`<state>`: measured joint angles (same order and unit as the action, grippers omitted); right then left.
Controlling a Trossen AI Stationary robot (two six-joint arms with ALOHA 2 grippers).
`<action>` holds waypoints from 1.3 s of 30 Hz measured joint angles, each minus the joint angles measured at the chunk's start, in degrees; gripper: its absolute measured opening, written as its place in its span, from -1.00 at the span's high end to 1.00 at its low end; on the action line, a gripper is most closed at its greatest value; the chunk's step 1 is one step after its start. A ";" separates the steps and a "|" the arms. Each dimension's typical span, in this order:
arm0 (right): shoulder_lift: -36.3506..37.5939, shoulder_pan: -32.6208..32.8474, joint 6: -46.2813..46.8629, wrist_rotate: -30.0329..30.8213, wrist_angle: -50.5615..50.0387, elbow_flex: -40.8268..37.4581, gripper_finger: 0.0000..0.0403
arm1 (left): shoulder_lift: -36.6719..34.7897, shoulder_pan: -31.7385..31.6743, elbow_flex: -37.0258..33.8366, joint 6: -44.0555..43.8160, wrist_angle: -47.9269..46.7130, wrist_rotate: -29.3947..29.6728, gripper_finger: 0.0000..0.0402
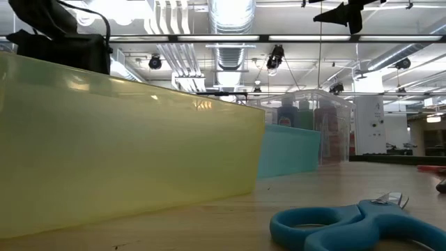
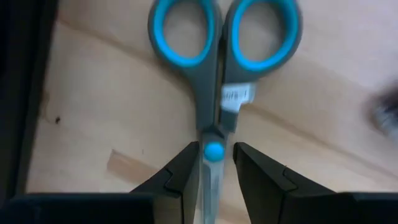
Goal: Pick & Place Paint Supplies
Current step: Put the black and blue scissors into the yellow bin
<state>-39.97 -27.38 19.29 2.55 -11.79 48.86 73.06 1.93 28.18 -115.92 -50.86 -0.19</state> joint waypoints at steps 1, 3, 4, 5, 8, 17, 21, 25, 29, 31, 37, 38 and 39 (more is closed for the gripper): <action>0.00 0.00 0.00 0.00 0.00 0.00 -0.31 | 0.01 -0.68 -0.01 0.91 -0.23 0.26 0.42; 0.00 0.00 0.00 0.00 0.00 0.00 -0.31 | 0.03 -1.98 -0.02 2.51 -0.54 0.62 0.42; 0.00 0.00 0.00 0.00 0.00 0.00 -0.31 | 0.07 -2.54 -0.02 3.24 -0.65 0.70 0.42; 0.00 0.00 0.01 0.00 0.00 0.00 -0.31 | 0.07 -3.09 -0.04 3.88 -0.74 0.81 0.42; 0.00 0.00 0.02 0.00 0.00 0.00 -0.31 | 0.09 -4.02 -0.07 5.46 -0.87 0.86 0.42; 0.04 0.00 0.05 0.00 0.02 0.00 -0.31 | 0.13 -4.06 -0.07 6.47 -0.45 0.57 0.72; 0.04 0.00 0.05 0.00 0.02 0.00 -0.31 | 0.11 -4.06 -0.07 6.49 -0.43 0.21 0.83; 0.04 0.00 0.05 0.00 0.02 0.00 -0.31 | -0.26 -4.06 -0.07 6.47 -0.41 0.11 0.83; 0.04 0.00 0.05 0.00 0.02 0.00 -0.31 | -1.83 -4.06 -0.44 6.27 -0.41 0.21 0.83; 0.04 0.00 0.07 0.00 0.02 0.00 -0.31 | -2.92 -4.07 -0.55 5.91 -0.43 0.24 0.83; 0.04 0.00 0.05 0.00 0.02 0.00 -0.31 | -6.33 -4.13 -0.74 4.94 -0.19 1.53 0.85; 0.04 0.00 0.07 0.00 0.02 0.00 -0.31 | -7.02 -4.13 -0.72 4.94 -0.21 1.49 0.82; 0.02 0.00 0.07 0.00 0.02 0.00 -0.31 | -7.65 -4.13 -0.72 4.94 -0.25 1.47 0.79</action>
<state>-39.94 -27.38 19.35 2.55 -11.77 48.86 65.41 -2.20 27.46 -110.98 -51.11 1.29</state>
